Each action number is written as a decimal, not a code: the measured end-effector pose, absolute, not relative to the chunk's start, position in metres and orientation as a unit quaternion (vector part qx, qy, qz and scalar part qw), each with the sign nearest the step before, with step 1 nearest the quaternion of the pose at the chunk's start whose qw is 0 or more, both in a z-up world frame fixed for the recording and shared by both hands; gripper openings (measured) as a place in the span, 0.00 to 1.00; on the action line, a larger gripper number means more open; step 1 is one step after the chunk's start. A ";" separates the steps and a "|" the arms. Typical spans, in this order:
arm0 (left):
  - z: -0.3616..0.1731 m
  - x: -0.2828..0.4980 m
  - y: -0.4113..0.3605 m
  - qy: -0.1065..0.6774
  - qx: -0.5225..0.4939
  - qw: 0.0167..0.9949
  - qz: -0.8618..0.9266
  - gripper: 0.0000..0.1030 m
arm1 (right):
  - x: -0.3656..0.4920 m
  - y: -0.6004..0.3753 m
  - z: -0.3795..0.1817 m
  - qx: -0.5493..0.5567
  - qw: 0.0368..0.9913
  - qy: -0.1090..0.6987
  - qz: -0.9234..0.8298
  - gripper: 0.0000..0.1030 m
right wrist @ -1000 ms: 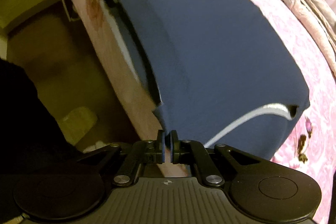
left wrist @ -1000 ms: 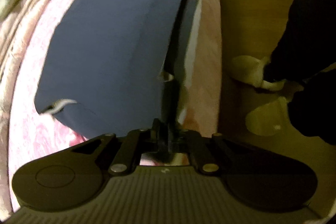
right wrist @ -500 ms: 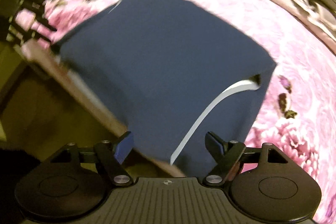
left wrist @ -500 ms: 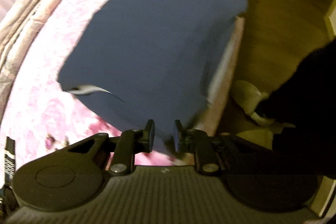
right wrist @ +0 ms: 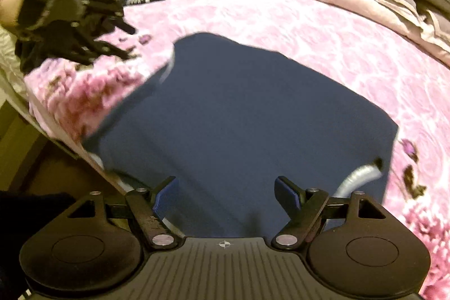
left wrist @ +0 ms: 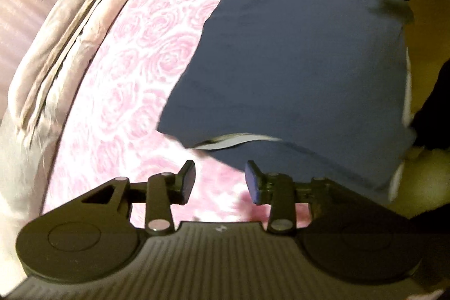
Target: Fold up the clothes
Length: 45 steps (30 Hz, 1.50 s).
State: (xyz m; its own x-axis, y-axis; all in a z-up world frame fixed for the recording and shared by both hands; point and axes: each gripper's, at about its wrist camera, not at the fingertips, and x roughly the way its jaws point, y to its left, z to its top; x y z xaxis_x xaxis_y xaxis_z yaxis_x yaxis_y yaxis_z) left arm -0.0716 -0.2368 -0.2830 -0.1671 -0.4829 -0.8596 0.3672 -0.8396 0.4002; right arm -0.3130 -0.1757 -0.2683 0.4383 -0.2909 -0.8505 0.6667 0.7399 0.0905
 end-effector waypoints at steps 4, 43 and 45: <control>-0.300 -0.050 -0.265 -0.101 0.571 0.220 -0.785 0.41 | -0.263 -0.155 -0.271 0.205 0.808 0.451 -0.319 0.76; -0.391 -0.055 -0.374 -0.443 0.466 -0.089 -0.761 0.09 | -0.101 -0.096 -0.325 0.222 0.656 0.521 -0.500 0.05; -0.373 -0.060 -0.377 -0.435 0.465 -0.088 -0.766 0.08 | -0.114 -0.099 -0.306 0.231 0.655 0.505 -0.512 0.04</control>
